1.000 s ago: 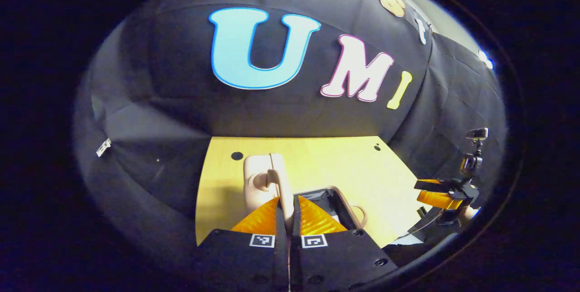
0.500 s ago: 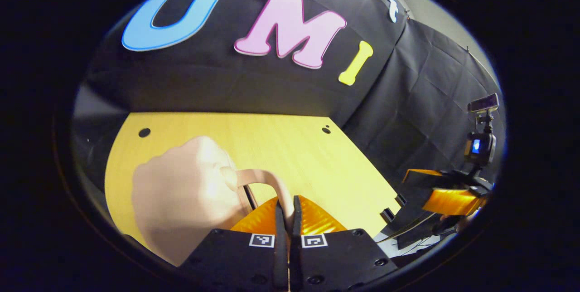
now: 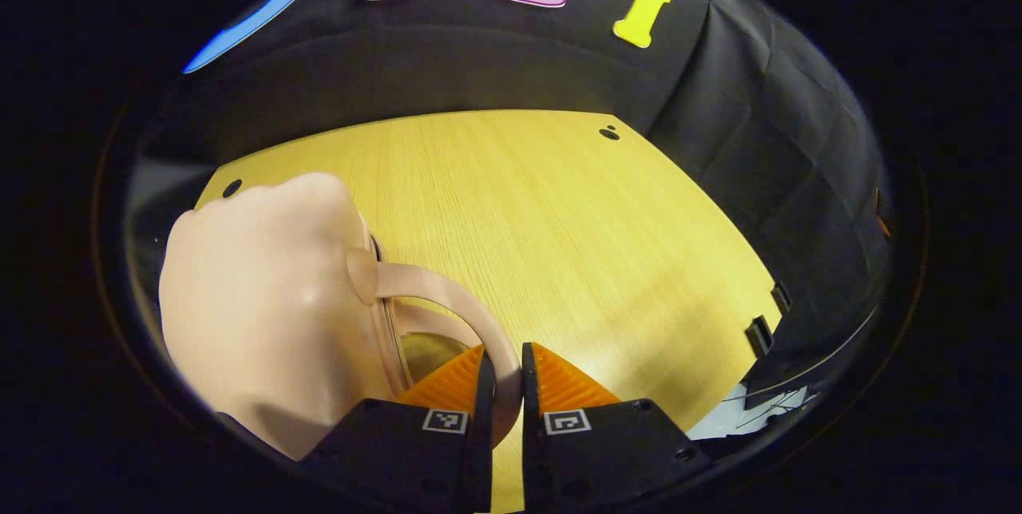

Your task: First open the suitcase, pack the skin care products into it, and then close the suitcase.

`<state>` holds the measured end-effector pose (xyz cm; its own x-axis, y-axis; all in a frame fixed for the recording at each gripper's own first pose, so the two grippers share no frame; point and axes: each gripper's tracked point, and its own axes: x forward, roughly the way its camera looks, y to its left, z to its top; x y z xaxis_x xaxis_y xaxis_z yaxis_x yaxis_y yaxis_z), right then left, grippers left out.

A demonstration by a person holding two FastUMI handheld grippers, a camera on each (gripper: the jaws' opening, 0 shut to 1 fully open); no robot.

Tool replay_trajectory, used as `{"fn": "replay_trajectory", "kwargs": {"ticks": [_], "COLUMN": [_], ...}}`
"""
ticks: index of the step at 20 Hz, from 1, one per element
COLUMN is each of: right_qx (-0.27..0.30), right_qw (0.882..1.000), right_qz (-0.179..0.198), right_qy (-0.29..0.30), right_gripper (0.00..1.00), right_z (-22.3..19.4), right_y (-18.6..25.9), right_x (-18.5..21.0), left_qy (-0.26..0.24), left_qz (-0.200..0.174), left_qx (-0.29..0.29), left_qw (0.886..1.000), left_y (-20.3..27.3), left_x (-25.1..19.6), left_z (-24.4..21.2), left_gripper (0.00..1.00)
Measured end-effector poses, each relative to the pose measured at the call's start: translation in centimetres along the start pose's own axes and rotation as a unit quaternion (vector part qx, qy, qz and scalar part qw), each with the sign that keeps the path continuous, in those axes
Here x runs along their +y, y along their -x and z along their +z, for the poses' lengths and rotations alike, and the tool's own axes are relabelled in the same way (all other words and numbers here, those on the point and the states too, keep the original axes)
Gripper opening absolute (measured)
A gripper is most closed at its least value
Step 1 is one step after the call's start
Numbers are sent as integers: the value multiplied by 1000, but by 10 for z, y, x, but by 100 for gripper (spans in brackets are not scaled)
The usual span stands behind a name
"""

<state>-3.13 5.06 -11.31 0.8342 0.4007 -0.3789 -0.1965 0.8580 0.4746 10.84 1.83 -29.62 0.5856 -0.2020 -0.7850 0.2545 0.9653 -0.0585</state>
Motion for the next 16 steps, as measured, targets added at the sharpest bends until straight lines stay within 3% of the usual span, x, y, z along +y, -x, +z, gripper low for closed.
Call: {"fn": "replay_trajectory", "kwargs": {"ticks": [1,2,3,7,11,16], "right_qx": [-2,-3,-3,-8,-33,-96], "right_qw": [1000,1000,1000,999,993,981], "right_qz": [2,3,5,24,45,52], "right_qy": [0,5,12,44,102,157], "right_gripper": [96,96,96,96,96,97], "right_z": [2,3,3,16,43,95], "right_y": [6,14,19,32,40,40], "right_x": [-5,-12,-19,-27,-27,-18], "left_qy": [7,16,21,33,14,-14], "left_qz": [4,9,18,72,98,150], "left_qx": [-2,-7,-16,-71,-205,-351], "left_qw": [1000,1000,999,994,974,924], "left_y": [-1,2,8,57,160,287], "left_x": [-5,-9,-9,-20,-61,-103], "left_z": [1,5,10,45,118,163], "left_gripper": [22,33,34,89,97,96]}}
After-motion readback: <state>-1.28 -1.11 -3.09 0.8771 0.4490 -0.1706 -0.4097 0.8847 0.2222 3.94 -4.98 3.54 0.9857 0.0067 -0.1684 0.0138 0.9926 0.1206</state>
